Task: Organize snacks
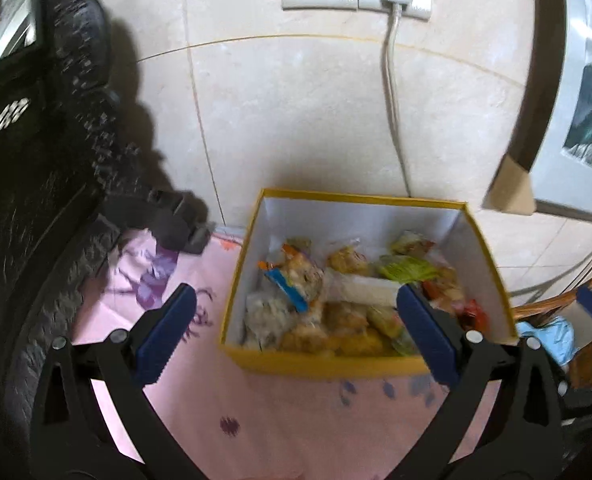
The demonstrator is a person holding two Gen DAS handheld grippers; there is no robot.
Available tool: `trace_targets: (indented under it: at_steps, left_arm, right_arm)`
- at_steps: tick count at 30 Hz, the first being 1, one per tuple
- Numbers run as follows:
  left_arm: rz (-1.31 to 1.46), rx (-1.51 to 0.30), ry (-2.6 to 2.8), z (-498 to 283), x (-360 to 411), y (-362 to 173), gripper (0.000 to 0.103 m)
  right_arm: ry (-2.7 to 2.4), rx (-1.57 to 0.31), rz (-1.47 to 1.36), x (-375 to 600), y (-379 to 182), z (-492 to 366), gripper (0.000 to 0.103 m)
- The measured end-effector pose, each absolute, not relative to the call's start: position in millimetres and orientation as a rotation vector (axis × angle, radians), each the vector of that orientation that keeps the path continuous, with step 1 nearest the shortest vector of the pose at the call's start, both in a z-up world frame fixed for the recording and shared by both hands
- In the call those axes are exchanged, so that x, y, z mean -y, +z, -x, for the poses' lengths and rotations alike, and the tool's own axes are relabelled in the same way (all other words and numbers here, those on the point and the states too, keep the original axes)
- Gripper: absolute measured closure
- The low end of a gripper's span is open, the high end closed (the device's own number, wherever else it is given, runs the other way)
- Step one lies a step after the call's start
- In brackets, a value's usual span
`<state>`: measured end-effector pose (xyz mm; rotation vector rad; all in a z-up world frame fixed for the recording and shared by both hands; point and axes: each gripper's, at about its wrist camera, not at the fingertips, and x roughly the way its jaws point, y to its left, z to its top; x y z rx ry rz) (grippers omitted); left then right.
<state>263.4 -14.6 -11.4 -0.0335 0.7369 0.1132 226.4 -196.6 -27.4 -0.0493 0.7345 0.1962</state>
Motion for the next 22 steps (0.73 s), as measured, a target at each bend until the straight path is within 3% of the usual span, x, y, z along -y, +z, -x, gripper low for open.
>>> trace_targets:
  at_steps: [22]
  left_arm:
    - [0.027, -0.735, 0.074, -123, 42, 22, 0.002]
  right_arm:
    - [0.159, -0.715, -0.072, 223, 9, -84, 0.001]
